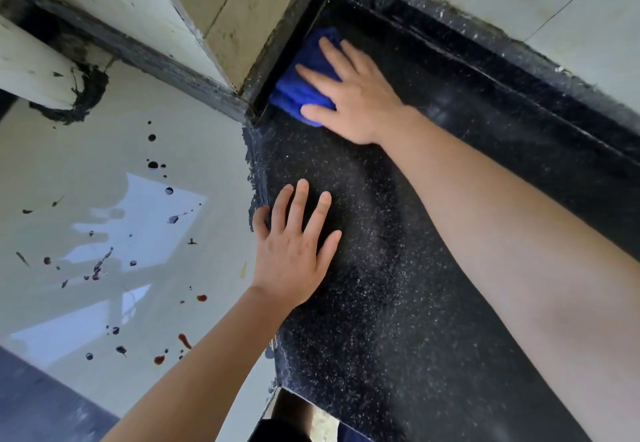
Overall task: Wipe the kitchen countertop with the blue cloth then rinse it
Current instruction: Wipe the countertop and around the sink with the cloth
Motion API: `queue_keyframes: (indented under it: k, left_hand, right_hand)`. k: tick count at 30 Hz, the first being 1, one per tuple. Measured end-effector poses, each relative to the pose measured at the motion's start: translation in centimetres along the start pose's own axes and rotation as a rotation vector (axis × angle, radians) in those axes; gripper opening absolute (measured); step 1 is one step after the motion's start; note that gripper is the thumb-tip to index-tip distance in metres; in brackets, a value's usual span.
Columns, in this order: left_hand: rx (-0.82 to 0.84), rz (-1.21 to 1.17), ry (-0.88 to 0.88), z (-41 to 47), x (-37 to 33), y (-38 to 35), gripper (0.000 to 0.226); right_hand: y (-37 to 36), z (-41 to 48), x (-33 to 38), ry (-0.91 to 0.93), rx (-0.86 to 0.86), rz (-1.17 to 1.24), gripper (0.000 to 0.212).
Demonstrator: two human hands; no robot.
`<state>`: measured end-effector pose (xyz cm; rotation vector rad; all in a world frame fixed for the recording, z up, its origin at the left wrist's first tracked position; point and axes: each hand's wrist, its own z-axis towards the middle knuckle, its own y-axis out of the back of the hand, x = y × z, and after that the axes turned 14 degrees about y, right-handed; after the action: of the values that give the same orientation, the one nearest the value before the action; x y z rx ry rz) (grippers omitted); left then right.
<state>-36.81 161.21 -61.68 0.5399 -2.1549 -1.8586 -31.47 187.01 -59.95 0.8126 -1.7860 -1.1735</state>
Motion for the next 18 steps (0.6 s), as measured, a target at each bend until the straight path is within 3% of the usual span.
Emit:
queue_keyframes:
  k: [4,9,13,18]
  left_hand:
    - [0.046,0.046,0.003,0.1,0.0,0.0,0.059]
    - [0.057,0.054,0.011,0.1,0.0,-0.1,0.058]
    - [0.056,0.05,0.015,0.2,-0.2,0.0,0.057]
    - [0.057,-0.051,0.129,0.6,-2.1,0.9,0.055]
  right_hand:
    - [2.7,2.7,-3.2,-0.17,0.02,0.019,0.068]
    - [1.6,2.7,-2.7,-0.235,-0.057,0.058,0.066]
    - [-0.2,-4.2,-4.2,-0.345,-0.129,0.081,0.066]
    - [-3.1,-18.3,-6.7,-0.61,-0.171,0.073,0.066]
